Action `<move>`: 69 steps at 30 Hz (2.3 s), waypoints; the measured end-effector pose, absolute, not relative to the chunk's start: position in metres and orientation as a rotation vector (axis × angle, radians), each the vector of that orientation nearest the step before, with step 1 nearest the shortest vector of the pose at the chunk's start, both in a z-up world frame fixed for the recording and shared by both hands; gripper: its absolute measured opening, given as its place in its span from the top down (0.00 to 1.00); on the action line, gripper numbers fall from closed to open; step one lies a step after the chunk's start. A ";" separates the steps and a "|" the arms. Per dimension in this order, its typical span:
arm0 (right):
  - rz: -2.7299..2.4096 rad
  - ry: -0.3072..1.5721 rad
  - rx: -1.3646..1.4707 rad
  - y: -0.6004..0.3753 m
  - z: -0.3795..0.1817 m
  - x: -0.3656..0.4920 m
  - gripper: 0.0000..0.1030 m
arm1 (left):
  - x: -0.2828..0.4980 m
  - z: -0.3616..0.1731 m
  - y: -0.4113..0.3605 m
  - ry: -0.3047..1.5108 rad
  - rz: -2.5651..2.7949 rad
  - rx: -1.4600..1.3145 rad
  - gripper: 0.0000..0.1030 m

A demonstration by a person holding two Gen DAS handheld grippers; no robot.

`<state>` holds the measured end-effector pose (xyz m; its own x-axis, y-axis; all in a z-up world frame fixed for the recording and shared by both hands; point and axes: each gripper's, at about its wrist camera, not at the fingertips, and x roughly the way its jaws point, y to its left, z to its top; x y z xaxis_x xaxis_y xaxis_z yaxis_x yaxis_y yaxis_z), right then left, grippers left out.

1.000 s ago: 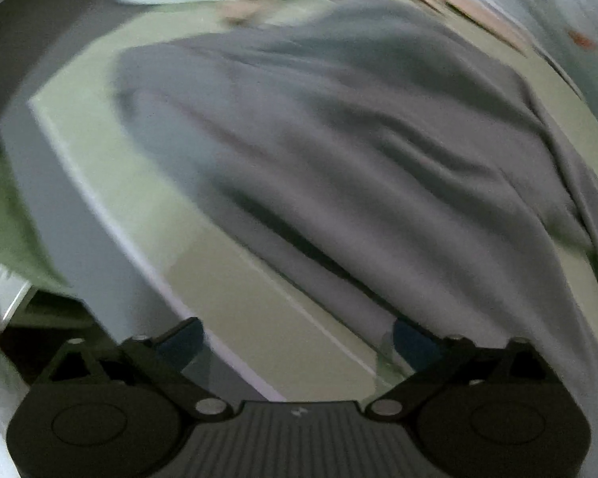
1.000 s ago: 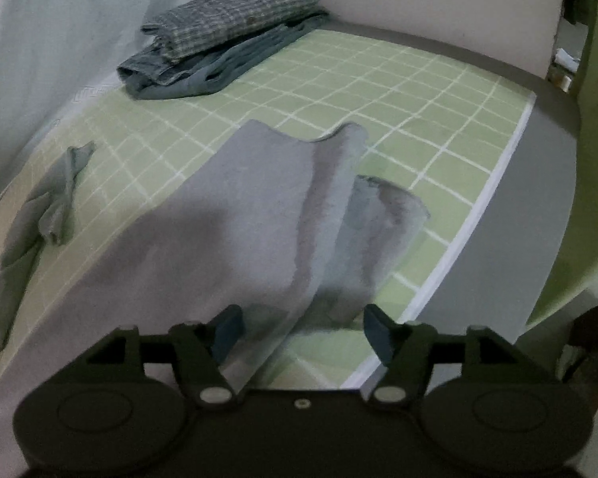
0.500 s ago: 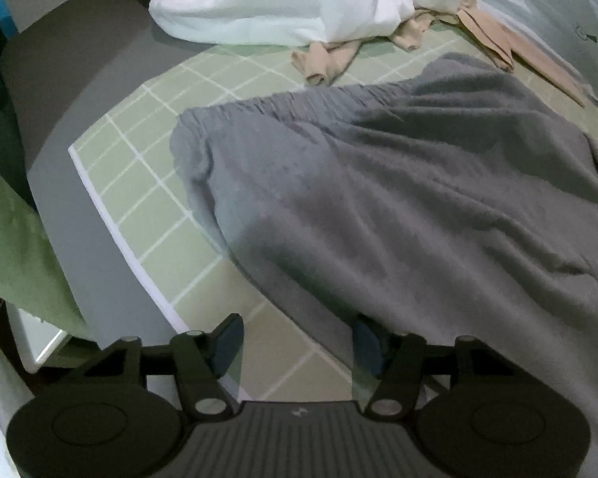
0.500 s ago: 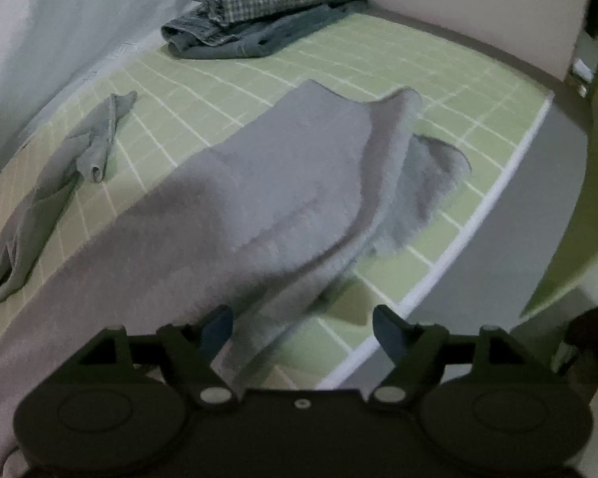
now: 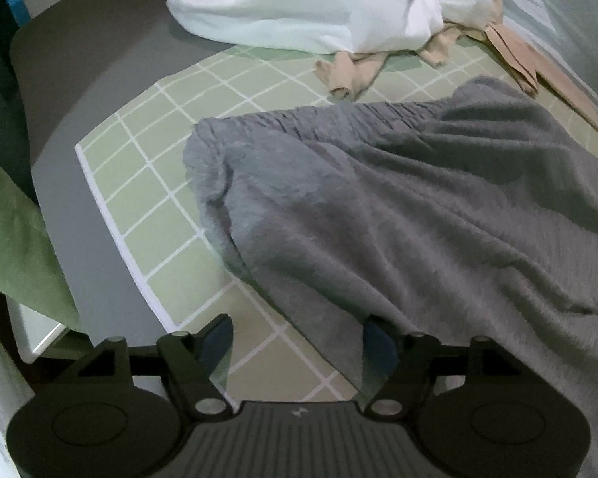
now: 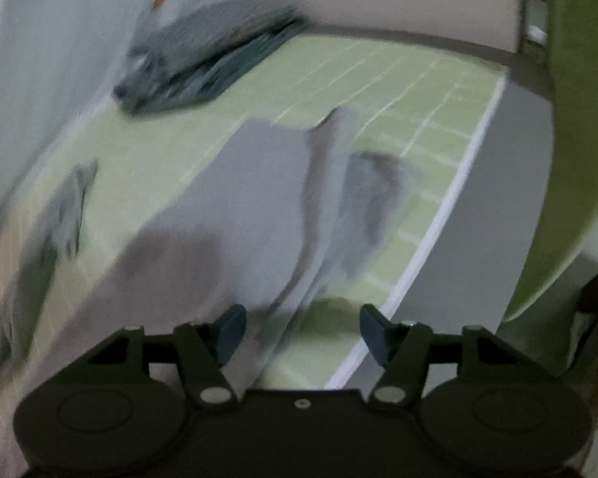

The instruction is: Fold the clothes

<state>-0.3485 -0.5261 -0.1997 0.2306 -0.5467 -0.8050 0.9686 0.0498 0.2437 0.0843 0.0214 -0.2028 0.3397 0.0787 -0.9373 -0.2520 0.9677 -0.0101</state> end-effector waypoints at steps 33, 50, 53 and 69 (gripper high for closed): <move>-1.467 0.669 0.785 -0.595 -0.216 -0.353 0.83 | 0.101 -0.202 0.075 1.083 0.347 -0.420 0.37; -1.251 0.290 0.596 -0.654 -0.086 -0.306 0.99 | 0.162 -0.074 -0.001 0.818 0.091 -0.375 0.98; -1.213 0.127 0.586 -0.666 -0.043 -0.301 1.00 | 0.168 -0.023 -0.018 0.706 0.035 -0.418 0.98; -1.309 0.435 0.652 -0.667 -0.136 -0.374 1.00 | 0.080 -0.112 0.038 0.905 0.256 -0.299 0.97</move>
<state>-0.3743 -0.6671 -0.1365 0.2197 -0.7405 -0.6351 0.9734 0.1231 0.1931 0.0800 0.0377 -0.1118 0.5920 0.0920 -0.8006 -0.3413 0.9286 -0.1457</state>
